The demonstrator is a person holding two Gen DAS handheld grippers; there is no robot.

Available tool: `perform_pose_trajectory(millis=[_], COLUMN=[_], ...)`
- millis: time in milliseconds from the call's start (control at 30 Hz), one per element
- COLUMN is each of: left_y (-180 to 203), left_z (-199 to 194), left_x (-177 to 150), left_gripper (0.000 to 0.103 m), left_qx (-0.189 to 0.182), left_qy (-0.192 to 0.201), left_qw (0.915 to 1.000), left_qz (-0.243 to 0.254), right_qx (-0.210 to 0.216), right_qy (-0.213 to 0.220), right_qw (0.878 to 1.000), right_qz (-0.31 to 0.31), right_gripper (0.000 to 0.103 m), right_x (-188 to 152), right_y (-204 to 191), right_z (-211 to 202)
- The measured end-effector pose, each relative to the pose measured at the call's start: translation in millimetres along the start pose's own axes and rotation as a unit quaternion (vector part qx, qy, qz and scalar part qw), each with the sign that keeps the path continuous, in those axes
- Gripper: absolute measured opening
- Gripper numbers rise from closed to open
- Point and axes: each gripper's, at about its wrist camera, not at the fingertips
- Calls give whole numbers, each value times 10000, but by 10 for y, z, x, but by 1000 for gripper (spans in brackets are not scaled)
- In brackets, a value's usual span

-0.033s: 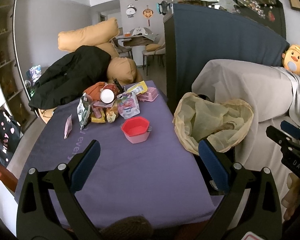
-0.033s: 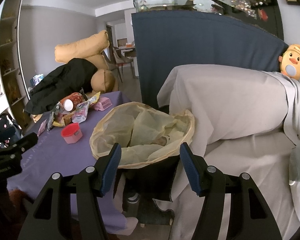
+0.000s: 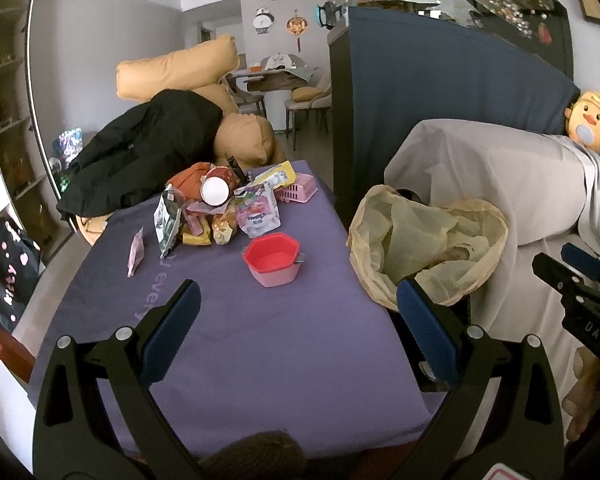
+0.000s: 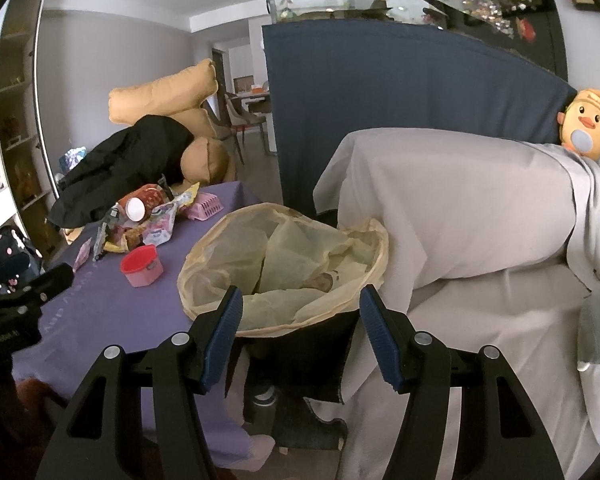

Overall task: Collect trash
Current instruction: 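Grasp the pink wrapper with the left tool while the right tool grasps the red paper cup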

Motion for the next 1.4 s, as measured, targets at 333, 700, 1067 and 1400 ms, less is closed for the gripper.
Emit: perform_pose_trajectory(millis=[333, 700, 1067, 1400], left_y=[-525, -1678, -2367, -2942], left_z=[498, 1160, 1739, 2226], left_x=[118, 153, 148, 230], left_gripper=[94, 94, 94, 94], left_qx=[-168, 280, 225, -110], left_qy=[-260, -214, -463, -709], left_qw=[9989, 9953, 9914, 9870], left_qz=[-349, -904, -1205, -1441], right_qx=[181, 465, 603, 690], right_qy=[-209, -488, -974, -1291], right_qw=[9996, 9951, 9906, 9880], right_qz=[-110, -729, -747, -487], right_gripper=[58, 58, 58, 58], right_x=[202, 456, 709, 863], right_y=[-126, -801, -1223, -1298], right_z=[391, 1198, 2147, 2735])
Point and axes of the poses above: each gripper's, at about its wrist camera, not at the fingertips, and z roughly the way its jaws point, y to its right, x to its top, and after that the axes turned 9 degrees about y, right-handed
